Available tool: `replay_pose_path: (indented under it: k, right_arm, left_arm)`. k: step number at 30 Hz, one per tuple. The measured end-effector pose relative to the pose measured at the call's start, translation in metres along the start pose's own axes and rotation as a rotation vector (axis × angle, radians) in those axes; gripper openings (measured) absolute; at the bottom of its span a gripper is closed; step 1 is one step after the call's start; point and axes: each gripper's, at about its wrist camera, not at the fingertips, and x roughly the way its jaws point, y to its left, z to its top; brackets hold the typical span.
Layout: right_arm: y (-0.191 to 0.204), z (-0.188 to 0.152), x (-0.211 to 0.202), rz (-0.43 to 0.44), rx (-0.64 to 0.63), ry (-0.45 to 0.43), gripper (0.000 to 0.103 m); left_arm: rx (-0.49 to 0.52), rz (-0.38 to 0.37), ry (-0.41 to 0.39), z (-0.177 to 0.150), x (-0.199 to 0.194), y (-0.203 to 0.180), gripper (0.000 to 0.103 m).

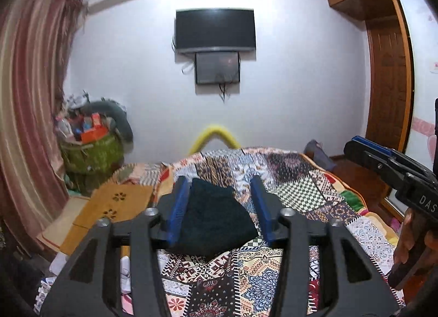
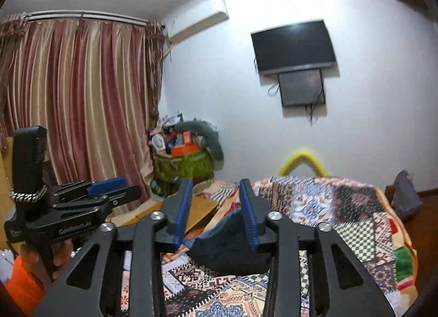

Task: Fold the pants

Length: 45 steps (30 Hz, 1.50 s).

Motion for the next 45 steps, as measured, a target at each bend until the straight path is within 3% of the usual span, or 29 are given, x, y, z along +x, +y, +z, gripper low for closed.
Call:
replay_pose_path:
  k: [2, 5, 11, 23, 45]
  right_arm:
    - [0.004, -0.004, -0.009, -0.015, 0.008, -0.018, 0.056]
    - [0.010, -0.008, -0.018, -0.058, 0.007, -0.034, 0.076]
    - [0.013, -0.009, -0.028, -0.143, -0.002, -0.062, 0.103]
    - [0.017, -0.012, -0.031, -0.169, -0.045, -0.039, 0.103]
    - [0.012, -0.026, -0.036, -0.178, -0.034, 0.006, 0.103]
  left_arm:
    - [-0.004, 0.032, -0.041, -0.005, -0.020, -0.004, 0.071]
    - [-0.018, 0.039, -0.066, -0.012, -0.042, -0.007, 0.084]
    - [-0.036, 0.054, -0.107, -0.018, -0.060, -0.007, 0.102]
    - [-0.027, 0.034, -0.116, -0.023, -0.072, -0.013, 0.103]
    - [-0.026, 0.038, -0.076, -0.035, -0.053, -0.010, 0.103]
